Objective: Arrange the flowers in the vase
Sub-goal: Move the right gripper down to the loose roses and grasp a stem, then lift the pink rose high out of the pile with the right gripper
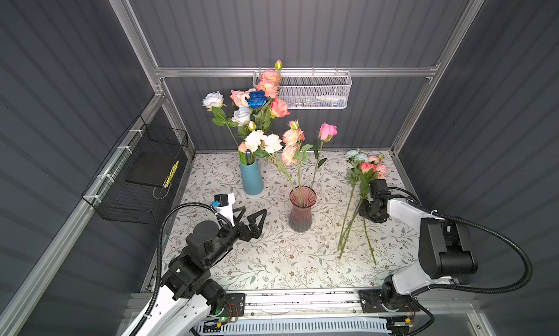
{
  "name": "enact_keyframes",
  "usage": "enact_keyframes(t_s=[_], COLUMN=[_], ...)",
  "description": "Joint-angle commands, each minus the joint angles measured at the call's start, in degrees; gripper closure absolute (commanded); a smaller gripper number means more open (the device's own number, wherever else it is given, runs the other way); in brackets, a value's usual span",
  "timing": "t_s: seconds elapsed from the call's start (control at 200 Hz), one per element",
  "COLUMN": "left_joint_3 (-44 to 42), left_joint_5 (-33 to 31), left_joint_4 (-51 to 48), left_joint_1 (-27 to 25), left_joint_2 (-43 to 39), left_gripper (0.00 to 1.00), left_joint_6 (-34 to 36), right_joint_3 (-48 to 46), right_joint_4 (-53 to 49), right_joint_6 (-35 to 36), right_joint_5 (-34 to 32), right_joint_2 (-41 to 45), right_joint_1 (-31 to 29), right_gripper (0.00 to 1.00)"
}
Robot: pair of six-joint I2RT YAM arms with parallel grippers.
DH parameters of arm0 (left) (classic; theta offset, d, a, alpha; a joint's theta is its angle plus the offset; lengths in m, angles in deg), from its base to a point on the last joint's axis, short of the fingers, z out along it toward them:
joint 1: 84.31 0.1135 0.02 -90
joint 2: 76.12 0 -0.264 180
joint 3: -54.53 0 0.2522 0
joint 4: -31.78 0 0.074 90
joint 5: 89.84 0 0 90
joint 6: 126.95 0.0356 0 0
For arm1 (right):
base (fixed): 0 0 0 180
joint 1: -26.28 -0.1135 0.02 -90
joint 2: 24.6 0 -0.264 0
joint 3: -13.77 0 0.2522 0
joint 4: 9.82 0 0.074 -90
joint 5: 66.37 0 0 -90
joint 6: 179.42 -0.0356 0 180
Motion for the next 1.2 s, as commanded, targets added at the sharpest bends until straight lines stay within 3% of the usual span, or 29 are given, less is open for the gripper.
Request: enact_keyframes(t_s=[0.0, 0.275, 0.44, 0.55, 0.83, 1.04, 1.196], left_joint_3=[-0.08, 0.18, 0.06, 0.18, 0.43, 1.41, 2.36], left_joint_5=[-1.01, -1.02, -1.02, -1.08, -1.28, -1.90, -2.36], left_joint_4=[-0.92, -0.83, -1.09, -1.10, -0.50, -1.00, -1.60], left_joint_1=[-0.39, -0.39, -0.39, -0.39, -0.39, -0.38, -0.39], left_joint_2=[-0.81, -1.16, -1.47, -1.16, -0.13, 0.91, 1.64], left_gripper=[0.00, 0.00, 0.00, 0.00, 0.00, 0.00, 0.00], left_joint_6=[0.80, 0.88, 0.88, 0.80, 0.33, 0.45, 0.56], right_joint_3=[2.68, 8.12, 7.75, 4.68, -3.61, -4.06, 2.62], right_joint_4=[-3.06, -7.81, -6.97, -4.06, -1.23, 0.34, 4.10], right_joint_6=[1.32, 3.93, 4.61, 4.70, 3.60, 3.90, 5.71], right_joint_5=[0.07, -0.61, 0.13, -0.46, -2.00, 6.15, 9.47], right_joint_2=[-1.87, -8.37, -7.26, -0.75, 24.52, 44.95, 51.08], right_joint_1=[0.38, 0.54, 0.57, 0.55, -0.06, -2.61, -10.35], right_gripper=[0.64, 0.72, 0.90, 1.00, 1.00, 1.00, 1.00])
